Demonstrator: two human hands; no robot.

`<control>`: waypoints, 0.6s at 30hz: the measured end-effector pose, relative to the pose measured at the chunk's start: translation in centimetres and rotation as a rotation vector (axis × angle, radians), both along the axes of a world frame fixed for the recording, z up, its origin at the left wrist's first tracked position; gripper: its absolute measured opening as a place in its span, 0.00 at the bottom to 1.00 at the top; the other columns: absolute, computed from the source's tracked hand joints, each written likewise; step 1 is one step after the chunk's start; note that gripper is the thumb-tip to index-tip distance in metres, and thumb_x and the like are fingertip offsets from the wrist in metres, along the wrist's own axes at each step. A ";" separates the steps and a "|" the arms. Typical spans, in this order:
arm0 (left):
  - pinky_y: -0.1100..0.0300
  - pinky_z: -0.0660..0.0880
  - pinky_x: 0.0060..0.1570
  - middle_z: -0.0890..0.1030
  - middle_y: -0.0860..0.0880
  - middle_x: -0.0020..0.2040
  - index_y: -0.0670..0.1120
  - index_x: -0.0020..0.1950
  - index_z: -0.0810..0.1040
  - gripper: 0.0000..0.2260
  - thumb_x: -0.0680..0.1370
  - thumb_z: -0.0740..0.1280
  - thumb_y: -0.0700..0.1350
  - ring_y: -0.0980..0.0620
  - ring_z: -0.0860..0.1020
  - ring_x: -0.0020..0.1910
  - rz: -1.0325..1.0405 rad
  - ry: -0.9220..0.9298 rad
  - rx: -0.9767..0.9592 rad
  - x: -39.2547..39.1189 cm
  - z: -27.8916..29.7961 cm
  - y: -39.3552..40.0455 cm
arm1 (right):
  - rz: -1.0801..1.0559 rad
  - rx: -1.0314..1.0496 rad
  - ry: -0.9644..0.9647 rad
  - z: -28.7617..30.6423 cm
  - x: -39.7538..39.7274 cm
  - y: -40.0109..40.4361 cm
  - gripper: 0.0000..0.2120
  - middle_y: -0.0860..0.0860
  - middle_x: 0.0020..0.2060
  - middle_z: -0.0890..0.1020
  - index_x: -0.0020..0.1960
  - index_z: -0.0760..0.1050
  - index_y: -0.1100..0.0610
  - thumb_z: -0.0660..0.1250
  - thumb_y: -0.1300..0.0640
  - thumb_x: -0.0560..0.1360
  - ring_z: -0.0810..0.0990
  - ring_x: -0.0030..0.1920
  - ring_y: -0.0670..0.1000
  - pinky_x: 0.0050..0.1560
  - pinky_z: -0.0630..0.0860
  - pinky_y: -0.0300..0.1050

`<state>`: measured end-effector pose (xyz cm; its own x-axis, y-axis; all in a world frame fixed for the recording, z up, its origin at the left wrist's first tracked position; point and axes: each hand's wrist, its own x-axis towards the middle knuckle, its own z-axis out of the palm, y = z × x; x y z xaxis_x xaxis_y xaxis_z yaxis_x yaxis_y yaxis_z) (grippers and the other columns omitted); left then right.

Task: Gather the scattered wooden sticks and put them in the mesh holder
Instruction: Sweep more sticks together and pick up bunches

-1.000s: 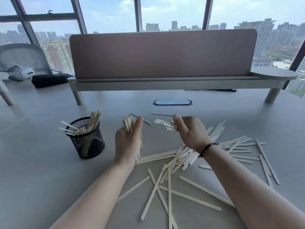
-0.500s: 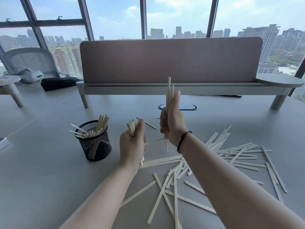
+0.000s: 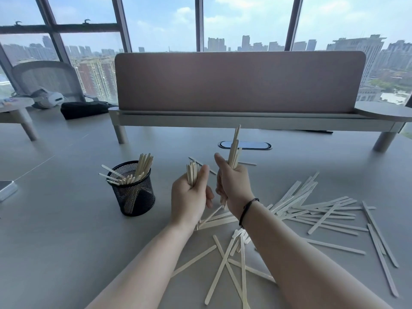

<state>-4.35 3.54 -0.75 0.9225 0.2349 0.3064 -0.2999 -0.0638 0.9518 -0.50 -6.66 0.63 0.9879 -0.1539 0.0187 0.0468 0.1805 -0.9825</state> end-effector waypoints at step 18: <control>0.53 0.64 0.28 0.67 0.35 0.25 0.35 0.30 0.64 0.28 0.78 0.70 0.54 0.48 0.66 0.25 0.134 -0.035 0.051 0.0 0.5 1.0 | 0.070 0.008 0.002 1.0 -1.1 0.1 0.26 0.50 0.19 0.64 0.23 0.63 0.52 0.70 0.52 0.76 0.62 0.21 0.51 0.27 0.62 0.42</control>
<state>-4.36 4.51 -0.22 0.8724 0.3389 0.3522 -0.3182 -0.1531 0.9356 -1.56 -6.55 1.65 0.9963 -0.0849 0.0155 0.0316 0.1915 -0.9810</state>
